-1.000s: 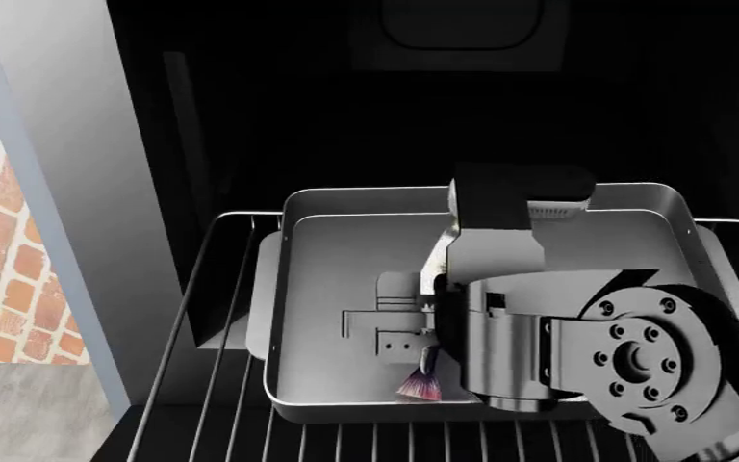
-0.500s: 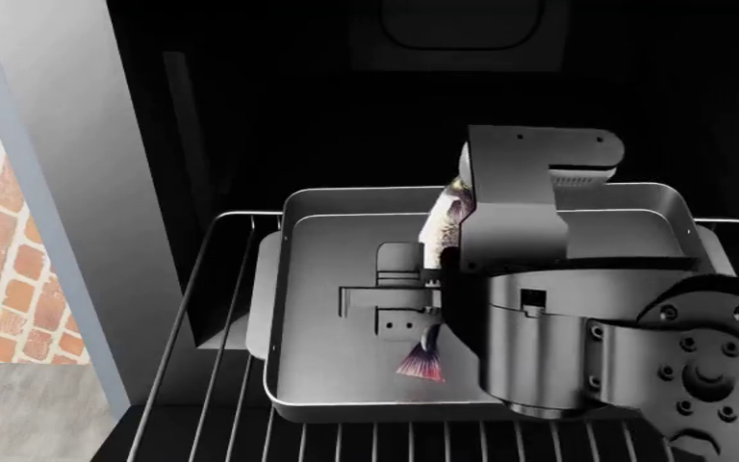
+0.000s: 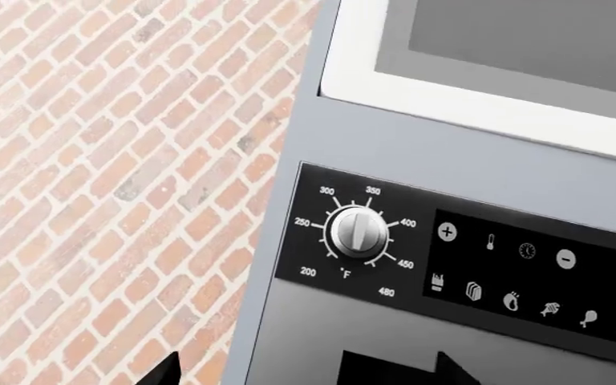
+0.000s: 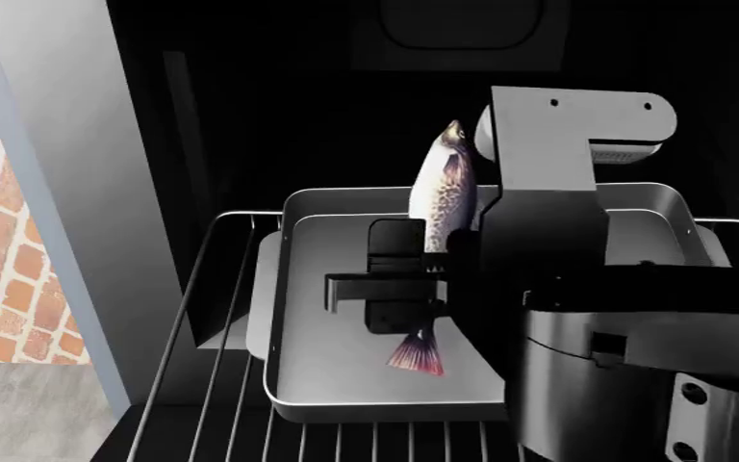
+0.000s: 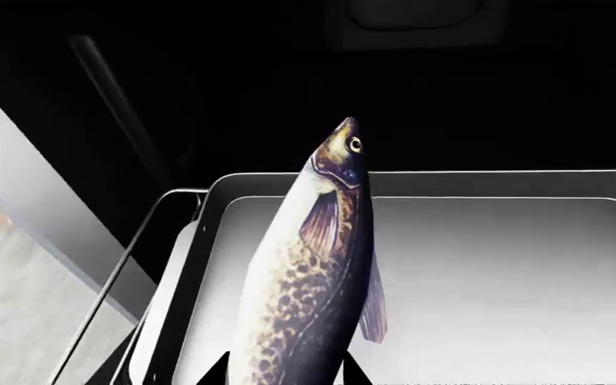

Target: Pick the fish from the oven and place it on the plate on the counter.

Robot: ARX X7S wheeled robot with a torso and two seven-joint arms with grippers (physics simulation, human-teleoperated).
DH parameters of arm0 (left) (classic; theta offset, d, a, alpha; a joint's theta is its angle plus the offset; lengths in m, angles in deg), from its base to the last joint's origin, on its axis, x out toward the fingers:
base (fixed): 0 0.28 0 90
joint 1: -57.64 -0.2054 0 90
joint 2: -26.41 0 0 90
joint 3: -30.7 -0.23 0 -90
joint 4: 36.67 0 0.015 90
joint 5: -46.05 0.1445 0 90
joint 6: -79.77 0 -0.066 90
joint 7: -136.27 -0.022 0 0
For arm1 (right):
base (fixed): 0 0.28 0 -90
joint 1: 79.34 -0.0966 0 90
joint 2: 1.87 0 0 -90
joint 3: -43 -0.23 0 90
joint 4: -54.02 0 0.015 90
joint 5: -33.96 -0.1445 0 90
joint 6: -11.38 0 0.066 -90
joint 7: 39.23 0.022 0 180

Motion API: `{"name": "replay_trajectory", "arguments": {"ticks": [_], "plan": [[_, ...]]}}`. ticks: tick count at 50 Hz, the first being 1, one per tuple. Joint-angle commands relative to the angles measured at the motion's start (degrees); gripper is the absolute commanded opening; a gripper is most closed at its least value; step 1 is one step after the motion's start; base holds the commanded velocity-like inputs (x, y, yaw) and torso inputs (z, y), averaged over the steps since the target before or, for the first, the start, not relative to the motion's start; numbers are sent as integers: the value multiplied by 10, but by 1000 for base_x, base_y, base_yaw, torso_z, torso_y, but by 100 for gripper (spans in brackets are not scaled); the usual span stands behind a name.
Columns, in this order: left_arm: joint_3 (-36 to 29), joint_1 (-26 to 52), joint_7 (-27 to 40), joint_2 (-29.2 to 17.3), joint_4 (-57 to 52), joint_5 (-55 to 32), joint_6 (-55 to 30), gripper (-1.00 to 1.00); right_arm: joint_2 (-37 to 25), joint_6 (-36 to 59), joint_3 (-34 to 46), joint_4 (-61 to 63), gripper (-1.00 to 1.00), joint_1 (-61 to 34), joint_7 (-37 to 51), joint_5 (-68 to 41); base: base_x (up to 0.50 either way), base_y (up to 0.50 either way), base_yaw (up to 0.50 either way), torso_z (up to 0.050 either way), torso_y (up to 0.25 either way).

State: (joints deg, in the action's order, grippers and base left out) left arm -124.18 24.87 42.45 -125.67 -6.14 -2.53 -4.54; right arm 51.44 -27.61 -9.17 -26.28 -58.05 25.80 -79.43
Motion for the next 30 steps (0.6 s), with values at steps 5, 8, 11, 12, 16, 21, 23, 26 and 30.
{"name": "replay_trajectory", "arguments": {"ticks": [5, 8, 11, 12, 16, 21, 23, 26, 30], "plan": [[-147, 133, 38, -39, -5, 13, 63, 100, -22, -37, -32, 110, -100, 4, 72, -76, 0, 0, 0, 0, 0], [-168, 150, 38, -45, -5, 18, 76, 100, -27, -47, -37, 132, -100, 7, 87, -89, 0, 0, 0, 0, 0], [-181, 161, 38, -53, -5, 21, 86, 100, -32, -57, -43, 149, -100, 4, 102, -101, 0, 0, 0, 0, 0], [-181, 161, 38, -54, -5, 22, 88, 100, -34, -59, -45, 157, -100, 1, 106, -103, 0, 0, 0, 0, 0], [-186, 161, 38, -56, -5, 27, 93, 100, -41, -75, -60, 182, -100, 6, 114, -104, 0, 0, 0, 0, 0], [-181, 155, 38, -54, -5, 28, 91, 100, -48, -86, -77, 219, -100, 9, 116, -91, 0, 0, 0, 0, 0], [-177, 149, 38, -53, -5, 29, 90, 100, -51, -94, -84, 224, -100, 10, 119, -95, 0, 0, 0, 0, 0], [-171, 142, 38, -48, -5, 30, 86, 100, -54, -103, -91, 235, -100, 3, 128, -105, 0, 0, 0, 0, 0], [-162, 124, 38, -42, -5, 37, 82, 100, -54, -111, -94, 247, -100, 13, 130, -103, 0, 0, 0, 0, 0]]}}
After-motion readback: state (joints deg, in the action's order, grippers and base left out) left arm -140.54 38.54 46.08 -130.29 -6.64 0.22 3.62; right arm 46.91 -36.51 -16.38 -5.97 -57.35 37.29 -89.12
